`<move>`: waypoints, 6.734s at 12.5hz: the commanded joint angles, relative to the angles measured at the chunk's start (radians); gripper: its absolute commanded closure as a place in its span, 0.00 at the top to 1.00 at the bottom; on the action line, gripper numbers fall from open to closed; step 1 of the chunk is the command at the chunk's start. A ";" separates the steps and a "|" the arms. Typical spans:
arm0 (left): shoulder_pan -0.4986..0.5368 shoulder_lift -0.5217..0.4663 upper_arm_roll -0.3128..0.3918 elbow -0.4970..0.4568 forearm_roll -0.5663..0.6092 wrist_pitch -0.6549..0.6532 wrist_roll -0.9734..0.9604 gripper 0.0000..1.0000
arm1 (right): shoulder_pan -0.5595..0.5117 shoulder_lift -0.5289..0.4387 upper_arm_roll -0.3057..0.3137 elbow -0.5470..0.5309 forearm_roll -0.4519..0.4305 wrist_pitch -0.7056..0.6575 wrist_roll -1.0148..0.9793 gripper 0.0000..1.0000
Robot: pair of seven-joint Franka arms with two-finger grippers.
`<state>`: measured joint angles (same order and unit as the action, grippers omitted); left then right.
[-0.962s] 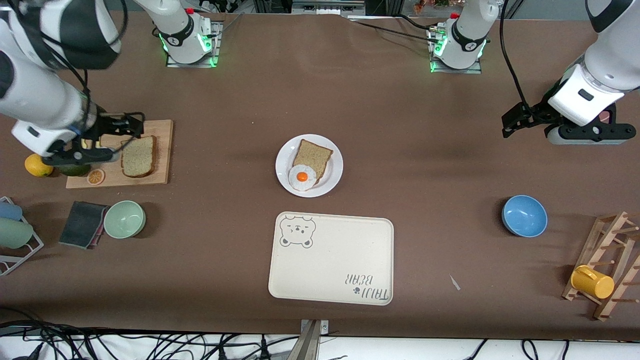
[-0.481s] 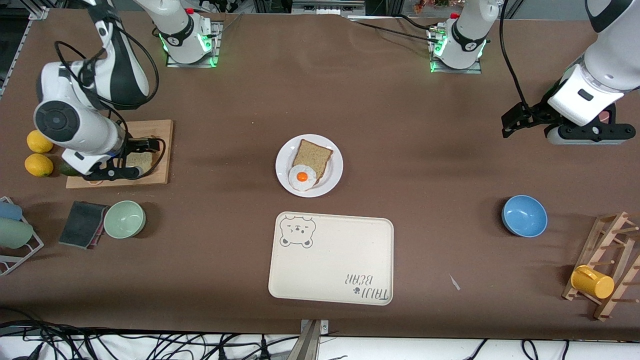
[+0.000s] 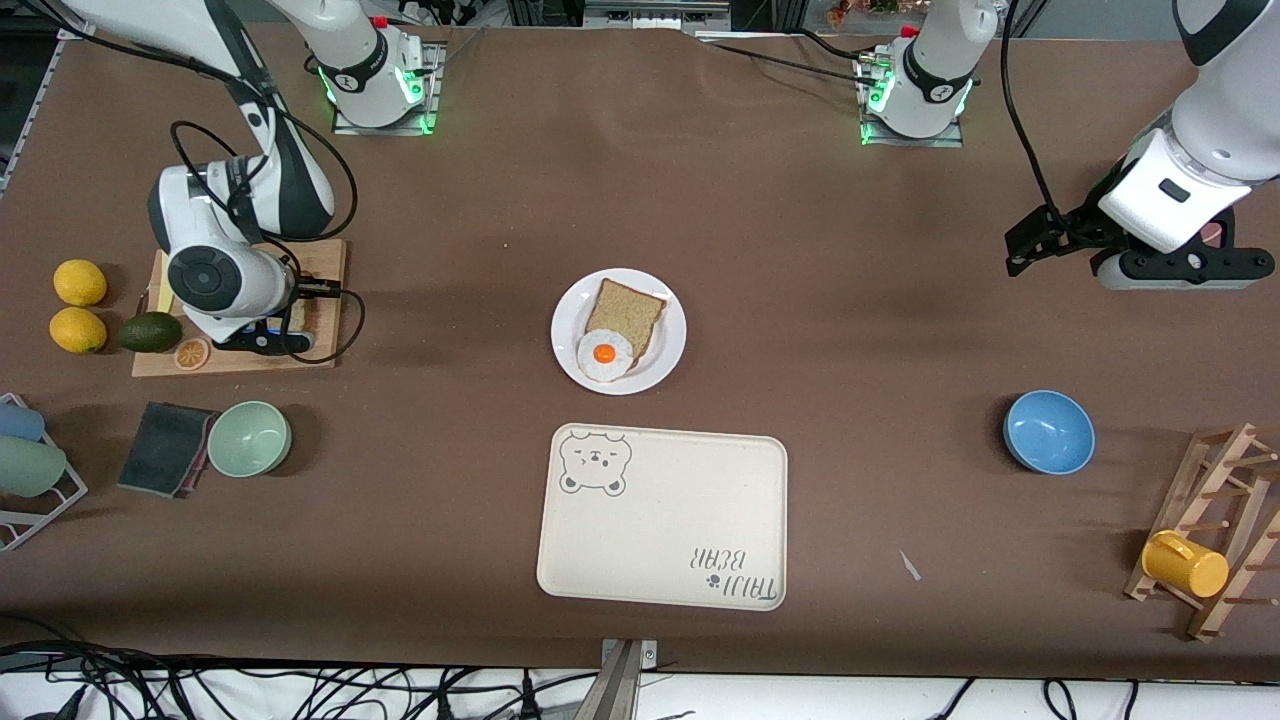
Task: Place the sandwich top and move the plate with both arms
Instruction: 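Reach the right gripper down to the bread slice on the cutting board, then grasp the bread slice with the right gripper and lift it, then carry the bread with the right gripper over the egg plate, then release the bread onto the egg while the left gripper reaches the plate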
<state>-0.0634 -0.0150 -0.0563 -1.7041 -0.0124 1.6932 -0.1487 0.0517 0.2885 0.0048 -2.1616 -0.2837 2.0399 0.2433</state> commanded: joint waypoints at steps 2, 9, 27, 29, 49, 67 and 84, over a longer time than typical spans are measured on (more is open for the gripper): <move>0.005 0.010 -0.004 0.023 0.023 -0.006 0.015 1.00 | -0.001 0.076 -0.034 0.014 -0.031 0.083 0.021 0.99; 0.000 0.010 -0.004 0.023 0.023 -0.006 0.009 1.00 | -0.006 0.110 -0.035 0.014 -0.051 0.127 0.048 0.58; -0.001 0.010 -0.004 0.023 0.023 -0.006 0.009 1.00 | -0.013 0.070 0.173 0.371 0.018 -0.419 0.089 0.00; -0.003 0.010 -0.004 0.023 0.023 -0.006 0.009 1.00 | 0.032 0.086 0.222 0.460 0.072 -0.477 0.140 0.00; -0.001 0.010 -0.005 0.026 0.023 -0.007 0.015 1.00 | 0.513 0.518 0.224 0.904 0.373 -0.159 0.591 0.00; -0.069 0.150 -0.037 0.029 -0.007 0.002 0.070 1.00 | 0.369 0.312 0.166 0.905 0.342 -0.457 0.404 1.00; -0.113 0.697 -0.059 0.029 -1.208 0.393 0.862 0.99 | -0.038 -0.284 0.020 0.517 0.259 -0.542 -0.248 1.00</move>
<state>-0.1545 0.6627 -0.1159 -1.6839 -1.1539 2.0589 0.6202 0.0256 0.0091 0.0411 -1.6820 -0.0241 1.5460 0.0202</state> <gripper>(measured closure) 0.004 0.000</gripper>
